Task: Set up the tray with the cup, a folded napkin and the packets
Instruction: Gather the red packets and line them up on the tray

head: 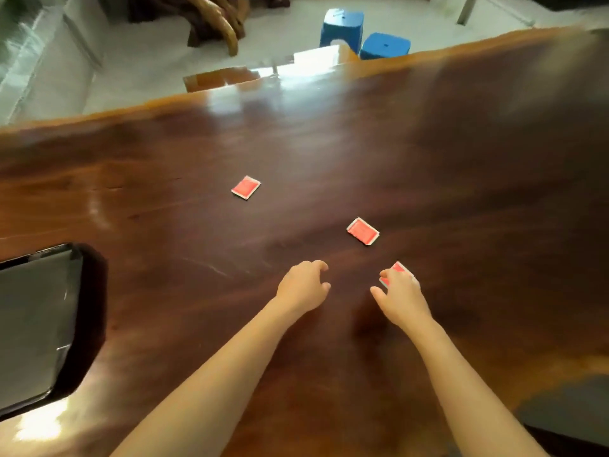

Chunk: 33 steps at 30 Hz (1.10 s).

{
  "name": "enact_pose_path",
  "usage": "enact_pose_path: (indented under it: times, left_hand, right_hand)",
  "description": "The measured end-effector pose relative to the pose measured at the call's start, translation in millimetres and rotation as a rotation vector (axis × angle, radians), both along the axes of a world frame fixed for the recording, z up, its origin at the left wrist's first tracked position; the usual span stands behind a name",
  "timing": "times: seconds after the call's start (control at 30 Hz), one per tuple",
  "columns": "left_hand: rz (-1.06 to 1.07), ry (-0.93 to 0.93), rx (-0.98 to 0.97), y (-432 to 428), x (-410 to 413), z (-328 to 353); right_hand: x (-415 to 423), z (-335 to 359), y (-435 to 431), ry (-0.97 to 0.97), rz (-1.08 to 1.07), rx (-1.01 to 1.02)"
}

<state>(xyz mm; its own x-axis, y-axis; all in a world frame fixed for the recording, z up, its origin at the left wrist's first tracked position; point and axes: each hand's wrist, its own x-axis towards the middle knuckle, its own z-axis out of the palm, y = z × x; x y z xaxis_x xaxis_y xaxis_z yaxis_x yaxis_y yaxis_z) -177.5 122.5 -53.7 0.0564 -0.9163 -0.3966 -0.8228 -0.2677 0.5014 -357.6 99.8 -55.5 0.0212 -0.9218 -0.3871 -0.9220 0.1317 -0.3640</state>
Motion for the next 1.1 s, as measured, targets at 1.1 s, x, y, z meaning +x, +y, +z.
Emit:
enact_pose_path:
  times: [1.1]
  left_hand:
    - [0.656,0.938,0.015,-74.7,0.2,-41.6]
  right_hand:
    - [7.8,-32.3,-47.5,-0.850,-0.352,0.136]
